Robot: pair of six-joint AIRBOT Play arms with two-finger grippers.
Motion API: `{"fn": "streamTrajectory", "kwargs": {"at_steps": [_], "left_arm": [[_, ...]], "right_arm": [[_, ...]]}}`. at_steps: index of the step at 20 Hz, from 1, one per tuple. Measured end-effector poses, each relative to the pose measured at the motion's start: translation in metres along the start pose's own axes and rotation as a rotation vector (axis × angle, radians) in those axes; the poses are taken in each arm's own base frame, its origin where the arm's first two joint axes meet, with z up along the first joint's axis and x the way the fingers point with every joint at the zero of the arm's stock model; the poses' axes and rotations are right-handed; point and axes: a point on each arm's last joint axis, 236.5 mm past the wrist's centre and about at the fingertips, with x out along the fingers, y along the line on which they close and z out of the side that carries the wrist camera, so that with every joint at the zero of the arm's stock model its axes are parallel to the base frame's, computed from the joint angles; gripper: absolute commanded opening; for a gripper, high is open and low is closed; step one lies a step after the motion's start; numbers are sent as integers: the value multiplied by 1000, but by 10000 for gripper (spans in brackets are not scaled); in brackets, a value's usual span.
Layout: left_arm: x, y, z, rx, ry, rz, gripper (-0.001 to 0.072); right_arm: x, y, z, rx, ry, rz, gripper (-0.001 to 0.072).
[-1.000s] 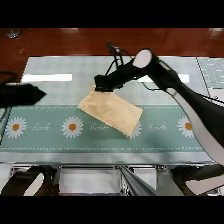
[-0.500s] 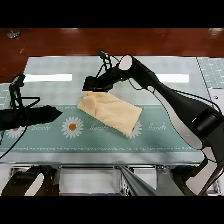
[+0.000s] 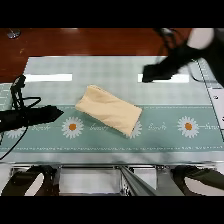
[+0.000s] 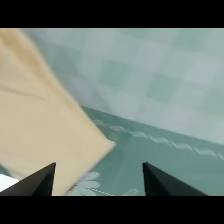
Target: Fold the shirts.
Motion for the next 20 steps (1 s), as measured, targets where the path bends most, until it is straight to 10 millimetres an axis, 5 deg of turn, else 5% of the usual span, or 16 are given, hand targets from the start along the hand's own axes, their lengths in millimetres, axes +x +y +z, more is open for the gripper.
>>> {"fn": "streamTrajectory", "kwargs": {"at_steps": [3,6,10,13,18,19,20], "left_arm": [[1,0,-1,-2,1,0,20],[1,0,-1,-3,3,-1,20],[1,0,-1,-5,3,-3,20],[1,0,-1,-5,4,-3,20],[1,0,-2,-6,6,-3,20],[1,0,-2,-5,6,-4,20],[1,0,-2,-5,6,-4,20]], "right_arm": [[21,-26,-62,241,-94,5,622],[70,-5,-114,438,-97,162,622],[122,21,-156,571,7,280,621],[144,42,-169,621,77,375,620],[160,69,-153,649,110,503,611],[162,71,-144,642,102,512,555],[165,72,-136,627,94,515,282]]}}
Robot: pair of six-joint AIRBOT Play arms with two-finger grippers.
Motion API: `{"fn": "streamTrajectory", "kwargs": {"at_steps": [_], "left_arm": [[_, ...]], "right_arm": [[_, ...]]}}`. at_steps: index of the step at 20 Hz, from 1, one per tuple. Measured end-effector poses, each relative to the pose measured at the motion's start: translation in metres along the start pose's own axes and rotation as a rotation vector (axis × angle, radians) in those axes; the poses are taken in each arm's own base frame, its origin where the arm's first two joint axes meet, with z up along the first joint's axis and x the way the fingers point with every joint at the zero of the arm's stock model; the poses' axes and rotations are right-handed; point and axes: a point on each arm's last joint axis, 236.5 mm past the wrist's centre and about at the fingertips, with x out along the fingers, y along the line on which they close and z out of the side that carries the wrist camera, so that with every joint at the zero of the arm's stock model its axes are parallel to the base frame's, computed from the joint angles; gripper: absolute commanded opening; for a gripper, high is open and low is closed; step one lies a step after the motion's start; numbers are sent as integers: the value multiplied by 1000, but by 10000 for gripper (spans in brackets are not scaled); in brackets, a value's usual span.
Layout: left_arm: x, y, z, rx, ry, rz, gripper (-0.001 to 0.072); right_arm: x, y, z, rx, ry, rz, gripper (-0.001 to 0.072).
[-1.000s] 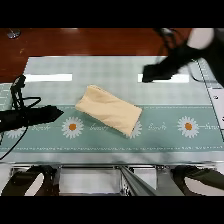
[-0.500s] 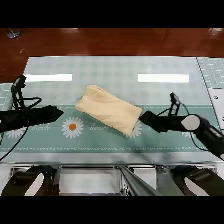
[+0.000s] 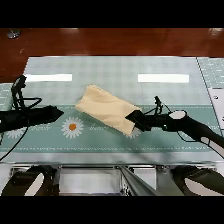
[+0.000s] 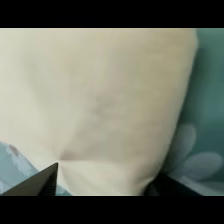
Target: Fold the shirts.
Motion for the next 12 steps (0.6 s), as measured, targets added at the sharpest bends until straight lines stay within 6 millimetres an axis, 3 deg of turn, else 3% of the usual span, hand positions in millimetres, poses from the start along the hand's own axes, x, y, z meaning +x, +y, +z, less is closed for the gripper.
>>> {"fn": "streamTrajectory", "kwargs": {"at_steps": [1,5,7,9,12], "left_arm": [[0,0,0,0,0,0,20],[0,0,0,-1,1,-1,20],[0,0,0,0,1,-1,20],[0,0,0,0,0,-1,20],[0,0,0,0,0,-1,21]], "right_arm": [[4,5,7,-15,-3,3,23],[8,45,25,-133,25,51,20],[1,79,40,-234,23,74,20],[-16,123,56,-355,4,97,20],[-56,190,88,-496,-89,92,20]]}}
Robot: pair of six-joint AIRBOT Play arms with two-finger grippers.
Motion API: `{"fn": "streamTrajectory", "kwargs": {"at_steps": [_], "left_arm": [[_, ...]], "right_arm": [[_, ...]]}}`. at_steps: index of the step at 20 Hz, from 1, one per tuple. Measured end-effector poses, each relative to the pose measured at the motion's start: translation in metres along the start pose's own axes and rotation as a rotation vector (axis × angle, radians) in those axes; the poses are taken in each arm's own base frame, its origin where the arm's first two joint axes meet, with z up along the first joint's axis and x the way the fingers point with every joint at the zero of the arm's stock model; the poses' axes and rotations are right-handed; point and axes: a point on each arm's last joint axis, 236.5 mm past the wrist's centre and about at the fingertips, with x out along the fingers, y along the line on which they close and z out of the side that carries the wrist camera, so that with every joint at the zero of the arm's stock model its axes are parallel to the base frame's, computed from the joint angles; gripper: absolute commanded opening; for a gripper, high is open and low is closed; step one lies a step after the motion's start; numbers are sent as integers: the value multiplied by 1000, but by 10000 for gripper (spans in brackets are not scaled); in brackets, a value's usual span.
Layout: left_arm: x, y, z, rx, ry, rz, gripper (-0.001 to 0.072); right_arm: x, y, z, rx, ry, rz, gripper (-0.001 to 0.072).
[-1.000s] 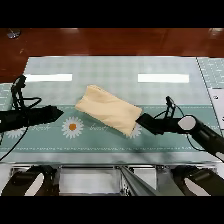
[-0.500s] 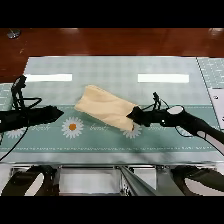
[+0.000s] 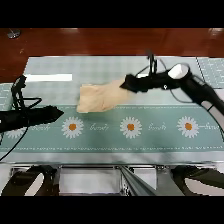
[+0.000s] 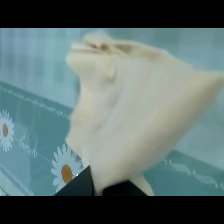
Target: Fold the shirts.
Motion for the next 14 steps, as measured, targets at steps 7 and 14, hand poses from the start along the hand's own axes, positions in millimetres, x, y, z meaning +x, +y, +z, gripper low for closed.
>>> {"fn": "streamTrajectory", "kwargs": {"at_steps": [7,14], "left_arm": [[0,0,1,0,-3,0,21],[0,0,1,1,-3,0,21]], "right_arm": [[-116,47,102,-152,-210,-133,20],[-276,-30,133,36,-373,-375,20]]}}
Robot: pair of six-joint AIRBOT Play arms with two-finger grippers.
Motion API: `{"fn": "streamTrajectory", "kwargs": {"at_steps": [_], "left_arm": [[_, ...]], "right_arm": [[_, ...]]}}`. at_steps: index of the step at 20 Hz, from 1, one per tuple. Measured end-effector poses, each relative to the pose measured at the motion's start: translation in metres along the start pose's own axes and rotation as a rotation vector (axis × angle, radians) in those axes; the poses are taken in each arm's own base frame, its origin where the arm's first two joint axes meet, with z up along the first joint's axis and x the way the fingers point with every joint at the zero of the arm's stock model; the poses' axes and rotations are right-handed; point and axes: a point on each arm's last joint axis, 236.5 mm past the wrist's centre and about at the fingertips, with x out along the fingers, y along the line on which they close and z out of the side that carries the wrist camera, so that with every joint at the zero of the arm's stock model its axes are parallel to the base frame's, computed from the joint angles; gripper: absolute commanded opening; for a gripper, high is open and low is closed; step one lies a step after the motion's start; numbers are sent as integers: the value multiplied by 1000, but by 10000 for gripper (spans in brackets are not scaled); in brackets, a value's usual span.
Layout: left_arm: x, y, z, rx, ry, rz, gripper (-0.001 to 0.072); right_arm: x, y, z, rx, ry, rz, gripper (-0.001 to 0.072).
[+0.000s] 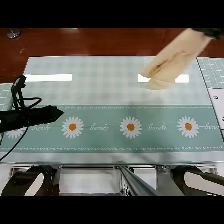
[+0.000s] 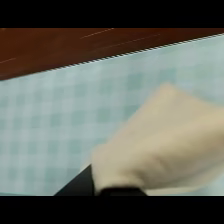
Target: Fold the shirts.
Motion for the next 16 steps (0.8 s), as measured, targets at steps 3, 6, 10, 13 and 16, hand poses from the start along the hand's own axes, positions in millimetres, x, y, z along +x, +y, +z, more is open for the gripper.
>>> {"fn": "streamTrajectory", "kwargs": {"at_steps": [3,6,10,13,16], "left_arm": [[0,0,0,0,0,0,21],[0,0,0,0,0,0,21],[0,0,0,0,0,0,21],[0,0,0,5,-1,0,21],[0,0,4,5,-15,0,21]], "right_arm": [[-40,-61,2,95,-4,-134,19],[-72,-111,-13,175,30,-262,18],[-100,-169,-45,306,72,-402,19],[-120,-211,-79,422,99,-512,19],[-150,-253,-124,539,120,-681,19]]}}
